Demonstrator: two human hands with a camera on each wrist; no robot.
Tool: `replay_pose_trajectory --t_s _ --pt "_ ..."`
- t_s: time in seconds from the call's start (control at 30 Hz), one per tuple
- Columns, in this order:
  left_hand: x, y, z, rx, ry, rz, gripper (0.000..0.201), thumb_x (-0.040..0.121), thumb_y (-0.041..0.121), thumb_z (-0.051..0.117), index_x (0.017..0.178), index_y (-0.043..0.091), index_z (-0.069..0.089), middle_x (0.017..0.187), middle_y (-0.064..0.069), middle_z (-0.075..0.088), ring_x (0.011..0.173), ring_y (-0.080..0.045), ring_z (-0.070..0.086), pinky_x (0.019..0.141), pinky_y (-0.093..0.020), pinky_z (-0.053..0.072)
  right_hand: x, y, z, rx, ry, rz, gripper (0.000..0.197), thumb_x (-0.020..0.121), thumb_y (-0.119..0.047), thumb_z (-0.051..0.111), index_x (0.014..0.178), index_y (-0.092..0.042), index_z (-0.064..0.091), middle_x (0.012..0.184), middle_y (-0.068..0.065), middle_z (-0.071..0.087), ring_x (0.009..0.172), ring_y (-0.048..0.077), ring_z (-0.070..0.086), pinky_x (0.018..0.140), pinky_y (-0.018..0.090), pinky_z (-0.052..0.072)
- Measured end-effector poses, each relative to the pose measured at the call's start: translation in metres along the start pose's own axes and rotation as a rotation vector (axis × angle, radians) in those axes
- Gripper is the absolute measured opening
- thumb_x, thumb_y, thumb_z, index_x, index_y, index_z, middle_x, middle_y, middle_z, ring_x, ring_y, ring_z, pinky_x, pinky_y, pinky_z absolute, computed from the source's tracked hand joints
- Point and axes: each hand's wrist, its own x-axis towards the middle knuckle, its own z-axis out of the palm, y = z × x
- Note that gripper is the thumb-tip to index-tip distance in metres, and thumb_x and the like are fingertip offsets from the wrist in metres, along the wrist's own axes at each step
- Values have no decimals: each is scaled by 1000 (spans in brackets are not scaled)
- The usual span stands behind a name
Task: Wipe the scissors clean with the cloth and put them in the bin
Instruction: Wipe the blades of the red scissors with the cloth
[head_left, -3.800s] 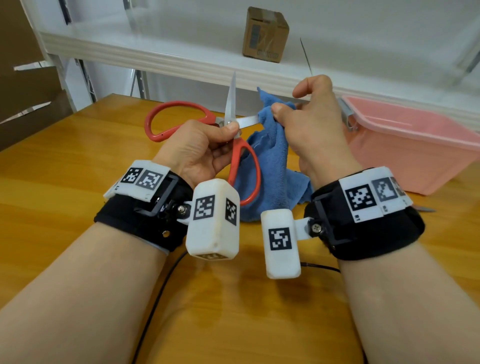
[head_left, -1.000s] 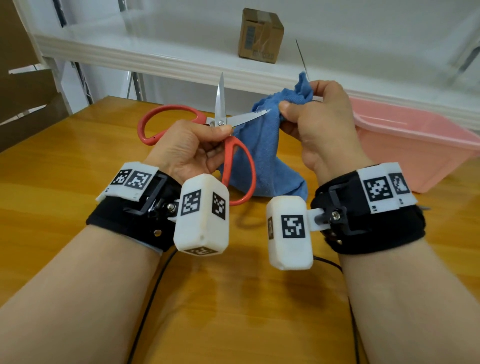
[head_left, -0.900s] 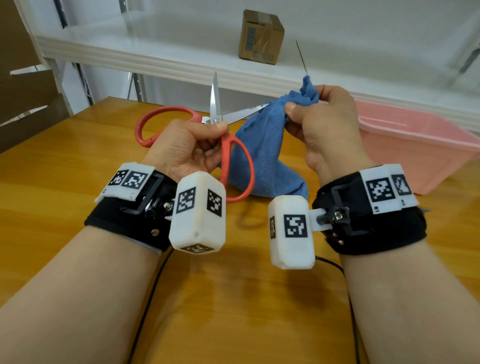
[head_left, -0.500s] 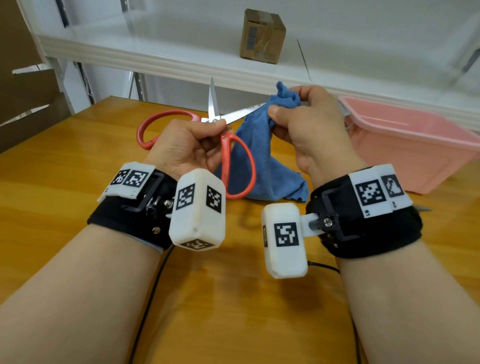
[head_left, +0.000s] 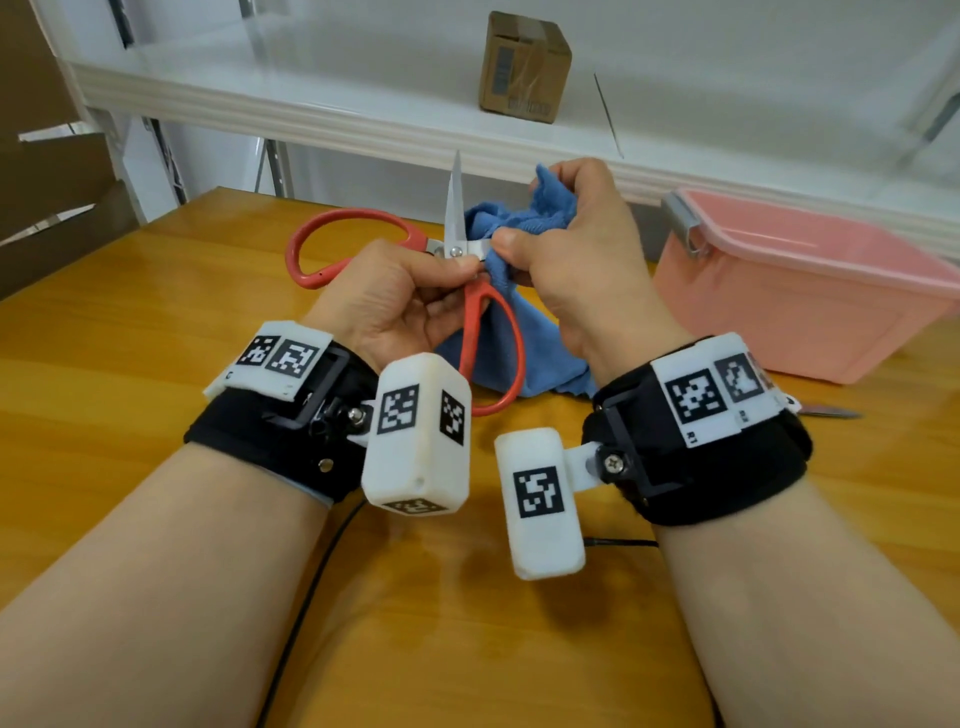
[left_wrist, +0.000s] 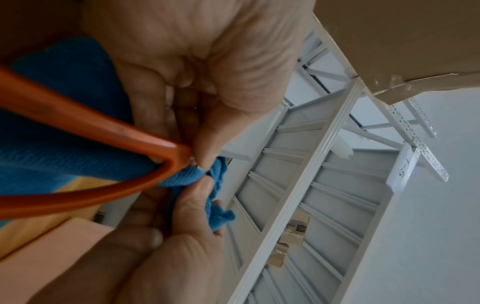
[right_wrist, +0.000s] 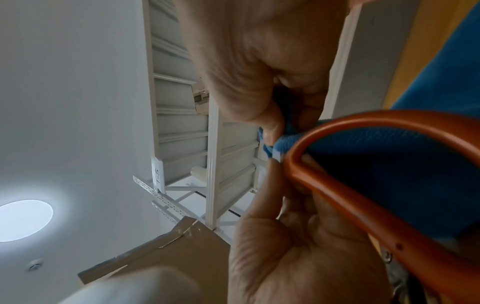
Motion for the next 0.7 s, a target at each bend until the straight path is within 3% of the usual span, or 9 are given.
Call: replay_pose_trajectory --t_s 0.07,0.2,0.47,0.53,0.63,0.7 --pt "0 1 0 26 15 4 8 85 -5 60 83 -2 68 74 -12 70 69 -18 68 70 -24 60 1 1 -1 -40 11 6 45 74 -1 79 93 -28 47 101 6 60 96 29 68 75 48 62" --pt "0 2 1 62 58 6 7 85 -7 60 83 -3 66 72 -12 67 68 -17 66 67 -24 60 2 3 -4 -31 11 36 41 72 -6 79 90 -27 49 103 12 62 96 34 69 77 51 61" --pt "-2 2 2 85 74 -1 6 85 -7 61 85 -4 66 74 -13 67 70 -18 66 69 -25 60 7 5 -11 -56 7 59 37 79 0 76 86 -23 48 100 16 64 92 31 70 75 48 62" --pt "-2 2 2 85 75 0 6 85 -7 61 85 -4 66 76 -13 67 71 -18 66 69 -25 60 8 5 -12 -76 1 56 35 80 -1 75 85 -22 48 98 15 63 91 30 70 74 44 63" --pt "-3 4 1 90 72 -8 5 85 -7 61 84 -4 65 77 -13 67 71 -18 66 69 -26 60 8 3 -17 -53 -28 69 32 84 3 72 86 -18 48 92 10 61 83 23 70 63 28 61" --pt "-4 5 1 98 67 -13 5 85 -7 61 85 -5 65 77 -13 67 72 -19 67 69 -26 60 8 2 -18 -34 -35 94 28 86 3 71 91 -17 52 97 12 64 84 23 71 63 29 62"
